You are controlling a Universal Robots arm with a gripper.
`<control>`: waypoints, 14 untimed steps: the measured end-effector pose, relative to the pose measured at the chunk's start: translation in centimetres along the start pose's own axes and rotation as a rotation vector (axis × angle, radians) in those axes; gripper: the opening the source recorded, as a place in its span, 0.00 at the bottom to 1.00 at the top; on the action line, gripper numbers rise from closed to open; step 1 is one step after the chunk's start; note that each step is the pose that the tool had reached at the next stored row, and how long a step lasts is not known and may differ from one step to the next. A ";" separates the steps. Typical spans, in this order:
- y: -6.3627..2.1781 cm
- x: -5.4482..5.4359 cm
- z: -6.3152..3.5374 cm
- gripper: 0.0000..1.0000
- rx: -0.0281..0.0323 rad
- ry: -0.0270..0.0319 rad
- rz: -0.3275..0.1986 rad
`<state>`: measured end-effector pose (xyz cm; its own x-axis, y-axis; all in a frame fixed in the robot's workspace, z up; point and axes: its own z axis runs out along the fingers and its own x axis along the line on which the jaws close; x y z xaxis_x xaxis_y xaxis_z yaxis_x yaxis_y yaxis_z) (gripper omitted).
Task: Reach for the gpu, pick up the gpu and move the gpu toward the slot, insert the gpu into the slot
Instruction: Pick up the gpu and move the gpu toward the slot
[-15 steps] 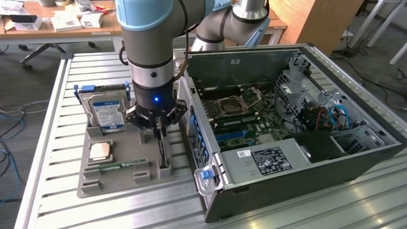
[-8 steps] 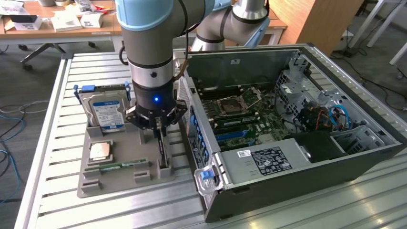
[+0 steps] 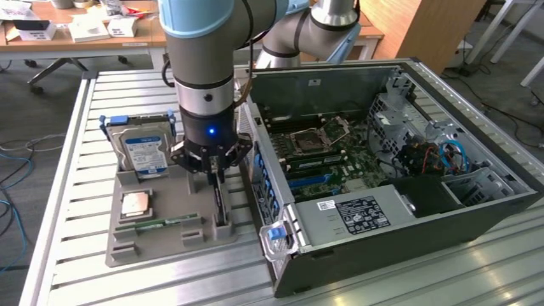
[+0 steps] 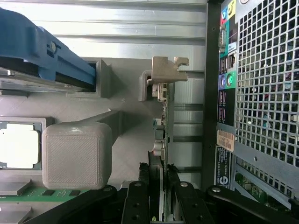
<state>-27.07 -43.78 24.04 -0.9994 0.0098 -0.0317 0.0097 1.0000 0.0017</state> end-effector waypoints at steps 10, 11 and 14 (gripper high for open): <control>0.57 0.0 -0.41 0.26 0.0002 0.0000 0.000; 0.59 0.0 -0.47 0.26 0.0000 -0.0001 0.000; 0.61 0.0 -0.79 0.26 0.0001 -0.0001 0.000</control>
<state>-27.07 -43.17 24.84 -0.9994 0.0097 -0.0318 0.0096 1.0000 0.0016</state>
